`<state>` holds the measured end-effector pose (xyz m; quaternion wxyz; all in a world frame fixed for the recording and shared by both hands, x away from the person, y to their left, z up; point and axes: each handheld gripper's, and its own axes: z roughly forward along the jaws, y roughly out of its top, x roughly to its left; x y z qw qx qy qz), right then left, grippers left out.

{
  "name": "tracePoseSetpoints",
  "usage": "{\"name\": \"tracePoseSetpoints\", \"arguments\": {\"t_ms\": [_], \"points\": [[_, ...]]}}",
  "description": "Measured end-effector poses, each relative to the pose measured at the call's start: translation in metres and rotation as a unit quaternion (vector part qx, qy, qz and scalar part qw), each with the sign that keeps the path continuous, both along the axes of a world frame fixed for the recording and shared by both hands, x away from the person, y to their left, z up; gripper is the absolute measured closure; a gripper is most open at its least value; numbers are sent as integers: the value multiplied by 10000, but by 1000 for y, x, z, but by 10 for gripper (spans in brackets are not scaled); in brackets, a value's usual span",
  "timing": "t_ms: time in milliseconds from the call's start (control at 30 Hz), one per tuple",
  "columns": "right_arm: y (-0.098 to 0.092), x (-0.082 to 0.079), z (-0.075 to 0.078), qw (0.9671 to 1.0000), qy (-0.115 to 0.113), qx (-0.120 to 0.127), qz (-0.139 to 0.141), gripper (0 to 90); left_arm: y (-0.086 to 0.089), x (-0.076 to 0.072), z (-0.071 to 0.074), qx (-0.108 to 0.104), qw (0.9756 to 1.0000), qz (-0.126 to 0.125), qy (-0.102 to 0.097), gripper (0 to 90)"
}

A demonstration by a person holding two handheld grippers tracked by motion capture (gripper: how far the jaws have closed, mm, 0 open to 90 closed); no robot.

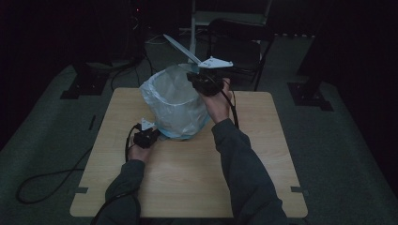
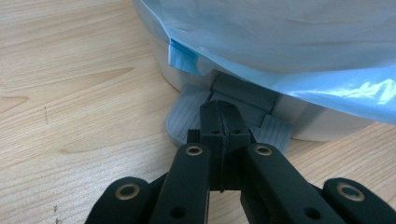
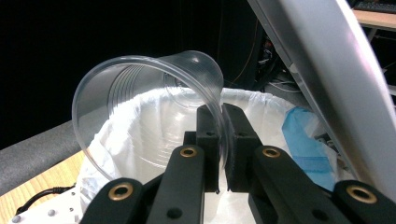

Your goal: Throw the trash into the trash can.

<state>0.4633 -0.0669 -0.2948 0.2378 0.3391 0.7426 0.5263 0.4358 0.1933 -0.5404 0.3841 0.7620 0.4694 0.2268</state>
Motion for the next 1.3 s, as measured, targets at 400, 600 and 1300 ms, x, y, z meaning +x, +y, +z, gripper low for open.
{"name": "tracePoseSetpoints", "arguments": {"t_ms": [400,600,1300], "points": [[5,4,2,10000,1,-27,-46,856,0,0,0,6,10000,9,-12,900],[11,3,0,9998,-81,-185,87,617,0,0,0,4,10000,9,-10,900],[-15,-37,-20,9979,-288,-459,347,558,0,0,0,-1,10000,9,-6,900]]}}
